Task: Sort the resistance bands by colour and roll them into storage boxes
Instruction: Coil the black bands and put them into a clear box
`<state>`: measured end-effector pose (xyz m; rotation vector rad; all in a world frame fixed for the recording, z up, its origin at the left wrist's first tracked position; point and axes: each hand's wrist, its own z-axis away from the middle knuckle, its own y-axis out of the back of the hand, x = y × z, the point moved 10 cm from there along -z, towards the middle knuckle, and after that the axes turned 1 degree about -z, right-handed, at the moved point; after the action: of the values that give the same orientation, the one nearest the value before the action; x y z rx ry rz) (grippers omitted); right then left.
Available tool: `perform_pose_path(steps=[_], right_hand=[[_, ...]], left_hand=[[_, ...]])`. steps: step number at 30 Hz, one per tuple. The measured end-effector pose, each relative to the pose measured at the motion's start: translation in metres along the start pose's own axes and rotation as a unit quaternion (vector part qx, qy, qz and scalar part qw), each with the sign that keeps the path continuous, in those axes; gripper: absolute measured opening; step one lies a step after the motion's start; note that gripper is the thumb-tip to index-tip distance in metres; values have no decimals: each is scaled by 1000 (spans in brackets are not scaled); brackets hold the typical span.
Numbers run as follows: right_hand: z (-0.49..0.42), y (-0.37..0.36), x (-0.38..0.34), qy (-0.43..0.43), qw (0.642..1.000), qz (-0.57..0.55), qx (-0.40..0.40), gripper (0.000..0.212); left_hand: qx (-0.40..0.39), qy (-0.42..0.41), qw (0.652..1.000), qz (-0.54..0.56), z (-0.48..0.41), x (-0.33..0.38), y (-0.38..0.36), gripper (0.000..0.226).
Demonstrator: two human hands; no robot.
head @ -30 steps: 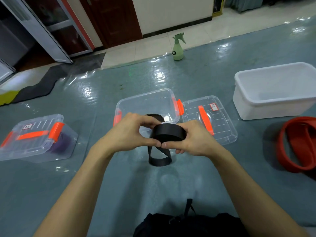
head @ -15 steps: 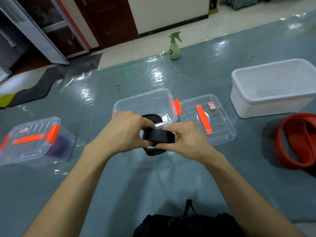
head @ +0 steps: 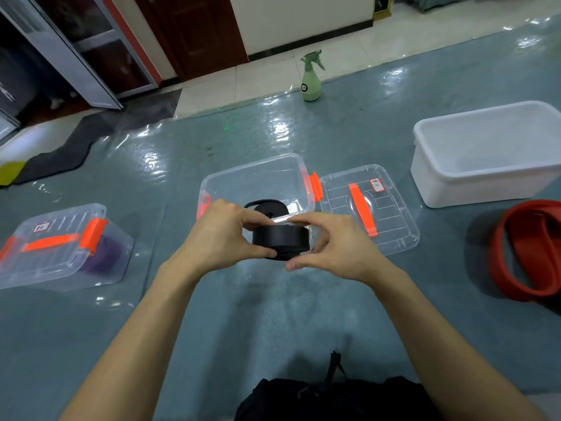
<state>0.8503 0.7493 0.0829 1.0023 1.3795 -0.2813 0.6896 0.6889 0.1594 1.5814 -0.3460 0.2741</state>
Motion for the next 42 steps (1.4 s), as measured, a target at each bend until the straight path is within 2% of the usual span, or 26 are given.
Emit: perform_pose_path(steps=[1,4,6,9,12,14,16,19,23,26,28,30,31,33,34,36,38,40,42], right_hand=[[0,1,-2,9,1000,27,11,57],[0,-4,3,-3,1000,8,-3,45],[2,-11,6,-12,1000,18,-19,46],[2,-19,-4,18,995,99,-9,55],[0,-21,-13,48,994,100,5,37],[1,-12,-6,29,999,24,19,31],[1,-7,4,4,997,-78,21,37],[2,-4,9,-11,971,-238,26,47],[0,-6,13,-20,953,-302,25,47],[2,-16,15,-44,958,-284,-17,53],[2,-18,12,-43,990,-125,-40,62],[0,-16,-1,-2,997,75,-24,66],[0,-17,-8,15,993,112,-17,62],[0,-22,-15,31,995,90,-12,42],[2,-23,-16,32,997,64,-10,34],[6,-20,-9,11,1000,-9,-3,29],[8,-15,1,-28,991,-130,-5,35],[7,-10,3,-49,967,-252,4,44],[5,-7,3,-52,952,-302,9,47]], left_hand=[[-6,-2,999,-38,-1,2,-2,40],[-36,16,992,-116,0,4,-7,38],[-53,15,989,-135,0,8,-9,34],[-71,16,986,-149,-1,14,-11,33],[-71,-5,982,-174,-3,20,-14,35],[-67,1,993,-102,-3,14,-10,42],[-76,24,996,47,-1,2,-7,53],[-72,31,973,217,-1,-10,-8,58],[-52,29,953,296,-2,-13,-8,58],[-37,40,975,215,-1,-13,-4,47],[-37,34,994,93,-1,-7,0,38],[-59,4,997,-59,-3,8,-3,33],[-71,-11,991,-115,-4,16,-6,32],[-87,-27,983,-162,-4,23,-12,34],[-95,-22,984,-152,-4,22,-12,37],[-112,16,992,-54,0,11,-9,48],[-125,50,989,66,5,-6,-8,54],[-118,73,977,164,9,-23,-11,50],[-100,94,962,238,12,-32,-15,50]])
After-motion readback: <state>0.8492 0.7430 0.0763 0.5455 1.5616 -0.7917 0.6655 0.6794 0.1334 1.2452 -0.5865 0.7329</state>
